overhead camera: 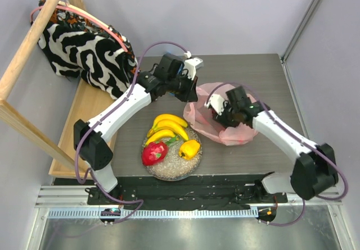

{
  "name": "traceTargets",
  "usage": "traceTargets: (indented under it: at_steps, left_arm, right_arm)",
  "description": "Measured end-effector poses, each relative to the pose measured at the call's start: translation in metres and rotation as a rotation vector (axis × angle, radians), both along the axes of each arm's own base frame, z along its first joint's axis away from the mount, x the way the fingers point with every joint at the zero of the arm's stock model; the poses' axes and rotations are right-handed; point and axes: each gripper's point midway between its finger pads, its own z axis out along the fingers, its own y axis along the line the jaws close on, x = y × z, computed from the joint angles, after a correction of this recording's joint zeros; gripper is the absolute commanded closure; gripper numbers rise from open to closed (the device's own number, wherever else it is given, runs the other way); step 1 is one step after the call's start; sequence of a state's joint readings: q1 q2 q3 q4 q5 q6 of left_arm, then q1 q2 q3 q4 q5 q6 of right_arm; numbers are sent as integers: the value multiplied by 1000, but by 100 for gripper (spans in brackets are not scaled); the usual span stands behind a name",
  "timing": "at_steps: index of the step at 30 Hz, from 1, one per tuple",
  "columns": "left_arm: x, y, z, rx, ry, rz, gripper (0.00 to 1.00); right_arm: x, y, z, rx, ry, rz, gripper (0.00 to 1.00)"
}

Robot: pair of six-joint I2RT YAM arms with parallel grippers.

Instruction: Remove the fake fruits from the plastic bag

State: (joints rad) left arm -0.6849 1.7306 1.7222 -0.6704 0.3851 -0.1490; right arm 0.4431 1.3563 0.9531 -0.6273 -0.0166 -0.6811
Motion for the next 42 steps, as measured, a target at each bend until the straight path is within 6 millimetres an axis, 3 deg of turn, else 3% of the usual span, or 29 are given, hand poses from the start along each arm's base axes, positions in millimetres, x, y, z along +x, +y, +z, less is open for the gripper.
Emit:
traceTargets:
  at_steps: [3, 6, 8, 11, 13, 14, 17, 19, 22, 24, 26, 29, 32, 35, 37, 42]
  left_arm:
    - [8, -7, -1, -2, -1, 1, 100]
    - [15, -13, 0, -6, -2, 4, 100]
    - [22, -16, 1, -13, -5, 10, 100]
    - [27, -18, 4, -24, 1, 25, 96]
    - [31, -17, 6, -30, 1, 34, 67]
    - [33, -16, 7, -32, 1, 39, 44]
    - [41, -10, 12, -40, -9, 59, 22]
    - [48, -3, 19, -44, -27, 71, 19]
    - [69, 15, 41, -65, -82, 106, 16]
    - [82, 31, 55, -80, -114, 142, 15]
    - [94, 54, 67, -87, -143, 188, 15]
    - [102, 89, 86, -95, -186, 252, 15]
    - [95, 119, 106, -105, -226, 305, 15]
    - [79, 145, 126, -122, -269, 346, 15]
    - [68, 161, 136, -132, -295, 374, 15]
    - [49, 195, 153, -155, -340, 444, 15]
  right_arm:
    - [5, 15, 60, 128, -96, 32, 82]
    - [-5, 27, 116, 240, -178, 86, 82]
    - [-15, 32, 138, 292, -192, 113, 81]
    - [-28, 40, 149, 353, -161, 130, 81]
    - [-34, 46, 153, 394, -128, 131, 81]
    - [-36, 49, 157, 414, -115, 134, 80]
    - [-40, 67, 179, 482, -99, 158, 80]
    - [-45, 90, 202, 533, -97, 214, 79]
    - [-65, 145, 241, 592, -95, 390, 79]
    - [-82, 176, 252, 615, -81, 507, 79]
    - [-95, 192, 241, 596, -40, 595, 80]
    - [-94, 200, 202, 506, 18, 659, 81]
    - [-95, 208, 149, 387, 84, 739, 82]
    - [-114, 221, 105, 283, 135, 865, 81]
    - [-130, 231, 89, 241, 140, 961, 82]
    - [-161, 250, 74, 221, 56, 1168, 82]
